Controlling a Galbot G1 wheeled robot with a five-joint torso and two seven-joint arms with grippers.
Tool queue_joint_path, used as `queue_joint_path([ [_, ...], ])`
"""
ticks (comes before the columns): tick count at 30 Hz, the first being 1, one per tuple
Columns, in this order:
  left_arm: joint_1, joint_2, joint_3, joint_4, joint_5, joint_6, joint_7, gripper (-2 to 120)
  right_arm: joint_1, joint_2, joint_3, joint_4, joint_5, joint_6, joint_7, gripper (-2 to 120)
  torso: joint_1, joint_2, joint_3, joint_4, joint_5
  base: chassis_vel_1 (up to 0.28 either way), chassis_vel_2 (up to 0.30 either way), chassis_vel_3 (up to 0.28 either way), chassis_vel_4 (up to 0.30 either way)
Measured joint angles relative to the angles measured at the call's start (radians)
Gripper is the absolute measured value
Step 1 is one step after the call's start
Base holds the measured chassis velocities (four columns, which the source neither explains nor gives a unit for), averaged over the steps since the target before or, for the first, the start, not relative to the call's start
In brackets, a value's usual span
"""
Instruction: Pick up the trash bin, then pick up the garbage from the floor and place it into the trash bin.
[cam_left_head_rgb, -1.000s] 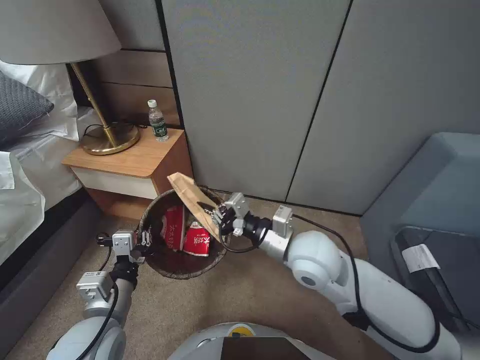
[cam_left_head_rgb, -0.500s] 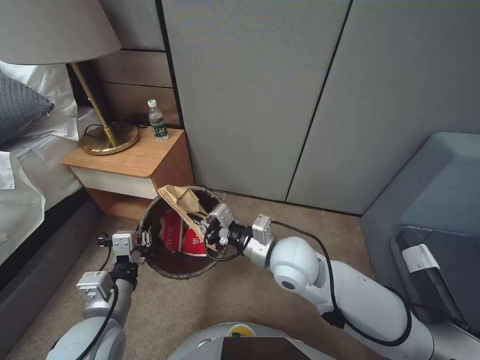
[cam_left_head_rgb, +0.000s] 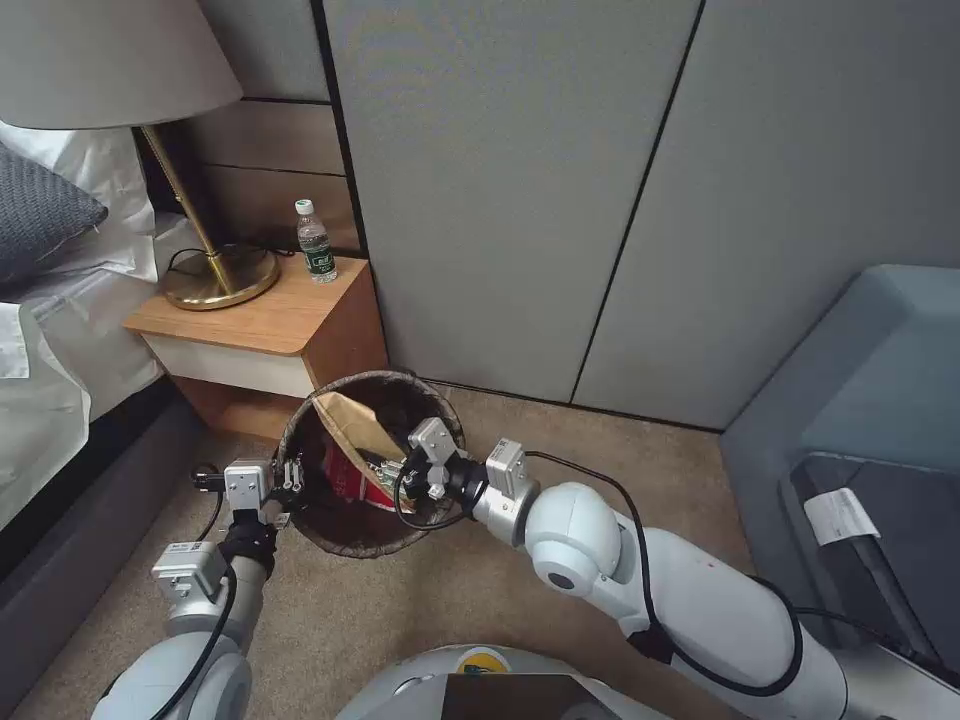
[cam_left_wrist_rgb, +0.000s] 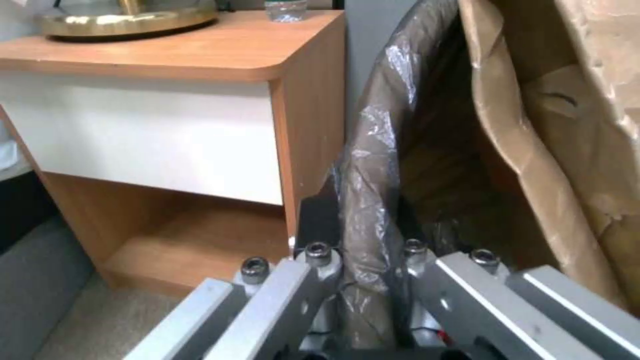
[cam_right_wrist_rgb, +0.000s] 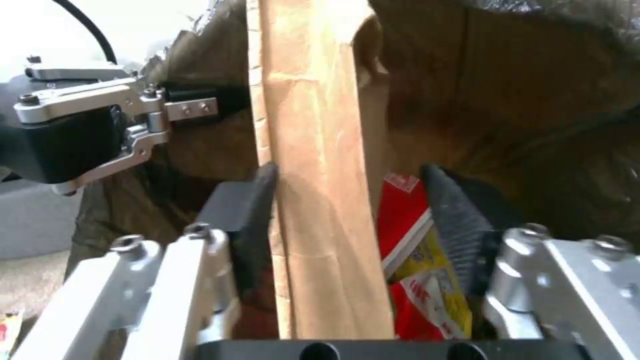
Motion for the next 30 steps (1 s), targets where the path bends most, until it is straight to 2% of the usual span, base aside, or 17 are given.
queue_joint_path([
  [4,-0.002,0.001,0.000,0.004,-0.001,0.000,0.000,0,0.001,0.000,0.001,0.003,0.001,0.000,0.004,76,0.000,0.000,0.000,0.0000,0.0000,0.000,0.000,0.000,0.000],
  [5,-0.002,0.001,0.000,0.004,-0.001,0.000,0.000,0,0.001,0.000,0.001,0.003,0.001,0.000,0.004,76,0.000,0.000,0.000,0.0000,0.0000,0.000,0.000,0.000,0.000],
  [8,-0.003,0.002,0.000,0.006,-0.002,0.000,0.000,0,0.003,0.002,0.008,0.012,0.001,0.000,0.006,90,0.000,0.000,0.000,0.0000,0.0000,0.000,0.000,0.000,0.000],
  [9,-0.003,0.002,0.000,0.006,-0.002,0.000,0.000,0,0.003,0.002,0.008,0.012,0.001,0.000,0.006,90,0.000,0.000,0.000,0.0000,0.0000,0.000,0.000,0.000,0.000],
  [11,-0.004,0.002,-0.001,0.006,-0.002,0.000,0.000,0,0.003,0.001,0.016,0.025,0.005,0.001,0.008,98,0.000,0.000,0.000,0.0000,0.0001,0.000,0.000,0.000,0.000],
  [16,-0.005,0.003,-0.002,0.007,-0.002,0.000,0.000,0,-0.004,-0.010,0.042,0.055,0.018,0.001,0.010,100,0.000,0.000,0.000,0.0000,0.0001,0.000,0.000,0.000,0.000],
  [30,-0.005,-0.001,0.000,0.010,0.000,0.000,-0.001,0,-0.109,-0.099,0.196,0.195,0.057,0.007,-0.023,100,0.000,0.000,0.000,-0.0001,0.0003,0.000,0.000,0.000,0.000],
])
